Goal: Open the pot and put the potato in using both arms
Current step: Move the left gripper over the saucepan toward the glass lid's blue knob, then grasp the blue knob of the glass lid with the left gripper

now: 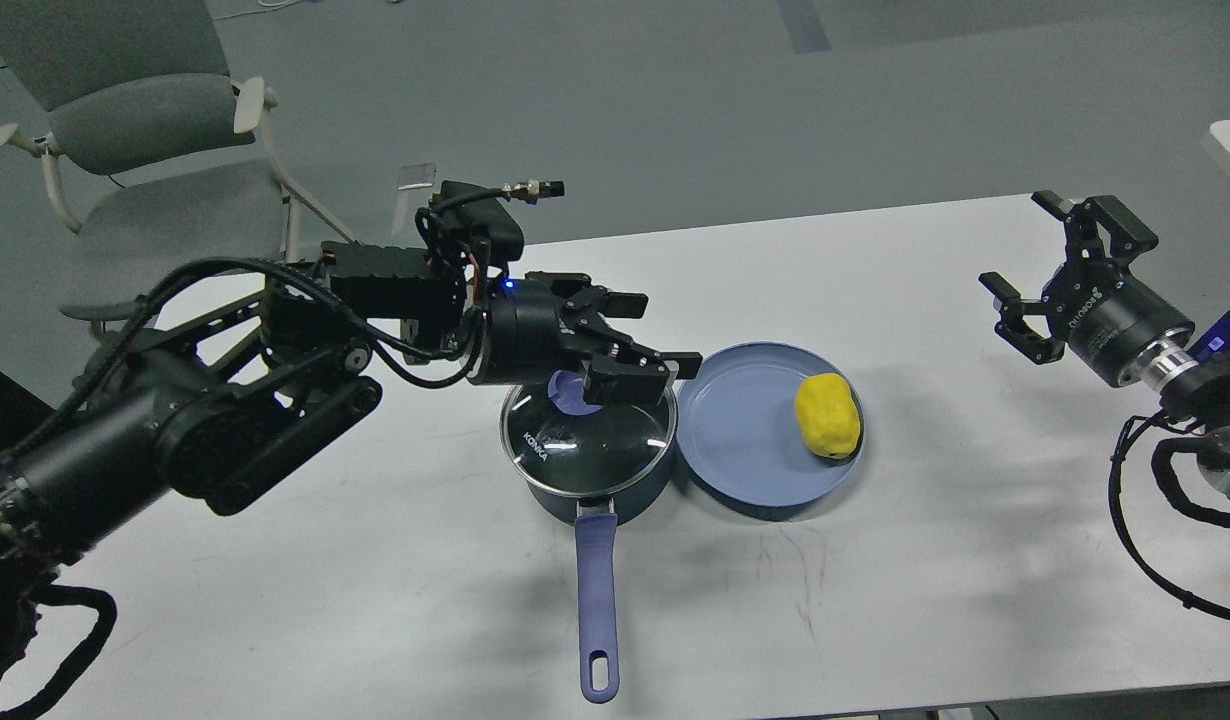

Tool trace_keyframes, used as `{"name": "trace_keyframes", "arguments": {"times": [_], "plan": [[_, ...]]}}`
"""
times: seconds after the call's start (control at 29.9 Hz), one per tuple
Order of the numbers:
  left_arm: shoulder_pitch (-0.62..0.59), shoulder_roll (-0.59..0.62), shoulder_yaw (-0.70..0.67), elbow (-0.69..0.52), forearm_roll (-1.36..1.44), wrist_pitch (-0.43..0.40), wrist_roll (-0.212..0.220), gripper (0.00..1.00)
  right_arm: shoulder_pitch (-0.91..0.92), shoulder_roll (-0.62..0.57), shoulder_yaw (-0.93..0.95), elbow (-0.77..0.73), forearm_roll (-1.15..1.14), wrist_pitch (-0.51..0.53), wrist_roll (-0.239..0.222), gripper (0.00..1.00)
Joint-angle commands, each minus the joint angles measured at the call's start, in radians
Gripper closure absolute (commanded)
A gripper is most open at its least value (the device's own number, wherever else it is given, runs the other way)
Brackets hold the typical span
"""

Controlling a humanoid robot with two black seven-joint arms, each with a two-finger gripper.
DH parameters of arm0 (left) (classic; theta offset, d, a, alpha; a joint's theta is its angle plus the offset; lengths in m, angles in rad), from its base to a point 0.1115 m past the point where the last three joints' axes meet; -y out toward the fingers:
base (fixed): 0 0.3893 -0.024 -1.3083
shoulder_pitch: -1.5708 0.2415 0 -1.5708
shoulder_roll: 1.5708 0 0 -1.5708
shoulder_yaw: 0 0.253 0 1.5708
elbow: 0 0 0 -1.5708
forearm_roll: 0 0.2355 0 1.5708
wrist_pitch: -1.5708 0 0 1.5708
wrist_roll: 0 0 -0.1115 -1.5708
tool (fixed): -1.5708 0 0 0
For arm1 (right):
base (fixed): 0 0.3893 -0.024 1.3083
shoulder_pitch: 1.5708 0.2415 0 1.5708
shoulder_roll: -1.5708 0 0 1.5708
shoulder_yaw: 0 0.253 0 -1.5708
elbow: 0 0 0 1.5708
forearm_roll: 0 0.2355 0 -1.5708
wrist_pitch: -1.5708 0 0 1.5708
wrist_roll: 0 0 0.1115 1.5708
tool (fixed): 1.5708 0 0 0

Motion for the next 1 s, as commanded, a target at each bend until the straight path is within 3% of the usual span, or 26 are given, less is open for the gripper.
{"name": "trace_keyframes", "arguments": {"times": [0.0,0.97], "plan": [[0.006,-0.022,0.030,0.055,0.048,0.027,0.000,0.02,-0.001,-0.005,-0.001,0.000,0.000,0.000,0.000,0.00],[0.106,0.062,0.021,0.059,0.064,0.069,0.000,0.02,-0.004,-0.009,-0.006,0.001,0.000,0.000,0.000,0.00]]}}
